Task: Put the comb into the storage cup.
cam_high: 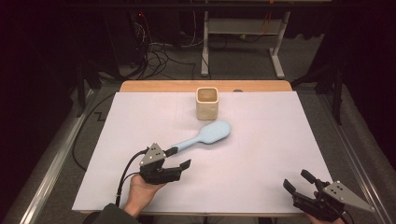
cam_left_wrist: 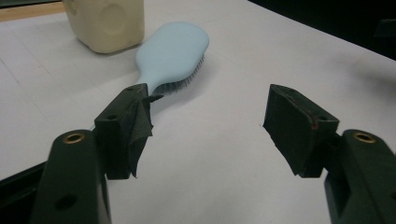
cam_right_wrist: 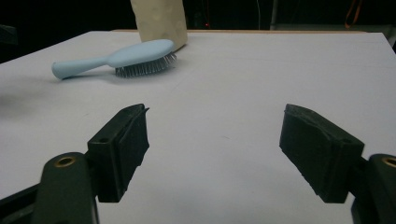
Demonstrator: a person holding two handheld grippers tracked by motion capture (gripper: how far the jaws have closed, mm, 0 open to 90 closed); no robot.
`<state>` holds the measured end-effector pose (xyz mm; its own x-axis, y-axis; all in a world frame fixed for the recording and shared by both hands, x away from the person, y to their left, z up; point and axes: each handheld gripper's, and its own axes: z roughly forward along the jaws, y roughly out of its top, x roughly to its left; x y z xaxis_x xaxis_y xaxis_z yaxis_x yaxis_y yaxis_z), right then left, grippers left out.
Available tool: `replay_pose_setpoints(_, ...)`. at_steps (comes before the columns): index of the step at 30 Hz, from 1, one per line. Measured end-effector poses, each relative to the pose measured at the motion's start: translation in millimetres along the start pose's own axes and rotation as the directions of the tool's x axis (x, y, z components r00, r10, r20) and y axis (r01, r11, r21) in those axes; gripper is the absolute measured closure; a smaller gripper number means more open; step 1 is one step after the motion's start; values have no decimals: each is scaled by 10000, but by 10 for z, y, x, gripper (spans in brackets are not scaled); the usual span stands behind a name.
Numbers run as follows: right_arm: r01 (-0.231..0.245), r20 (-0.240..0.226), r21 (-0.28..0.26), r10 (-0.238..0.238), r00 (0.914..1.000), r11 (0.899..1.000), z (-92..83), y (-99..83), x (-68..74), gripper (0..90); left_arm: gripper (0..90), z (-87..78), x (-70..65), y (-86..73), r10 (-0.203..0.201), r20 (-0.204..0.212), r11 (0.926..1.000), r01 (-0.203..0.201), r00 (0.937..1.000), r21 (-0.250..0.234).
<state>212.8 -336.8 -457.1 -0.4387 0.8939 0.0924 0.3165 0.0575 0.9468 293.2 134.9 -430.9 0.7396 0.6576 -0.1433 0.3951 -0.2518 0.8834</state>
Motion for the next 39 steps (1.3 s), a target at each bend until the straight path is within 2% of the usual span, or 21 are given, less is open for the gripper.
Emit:
replay_pose_setpoints(9, 0, -9, 2, 0, 10000, 10000, -1, 0, 0, 243, 330, 76, -32, 54, 48, 71, 10000, -48, 10000, 80)
replay_pose_setpoints(15, 13, 9, -3, -13, 10000, 10000, -2, -1, 0, 243, 330, 125, -74, 94, 390, 18, 9991, -390, 9992, 175)
replay_pose_setpoints(24, 57, -28, -9, -57, 10000, 10000, -6, -1, -2, 243, 331, 215, -105, 138, 418, 145, 9988, -421, 9990, 254)
replay_pose_setpoints(29, 35, 2, -3, -35, 10000, 10000, -3, -1, 0, 243, 328, 258, -123, 166, 471, 51, 9978, -473, 9989, 460)
replay_pose_setpoints(34, 21, -9, 6, -21, 10000, 10000, -3, -2, 0, 243, 328, 299, -111, 186, 309, -7, 9970, -308, 9995, 709)
replay_pose_setpoints(39, 24, -17, 9, -24, 10000, 10000, -3, -2, 0, 243, 329, 335, -105, 231, 367, -209, 9946, -345, 9991, 981)
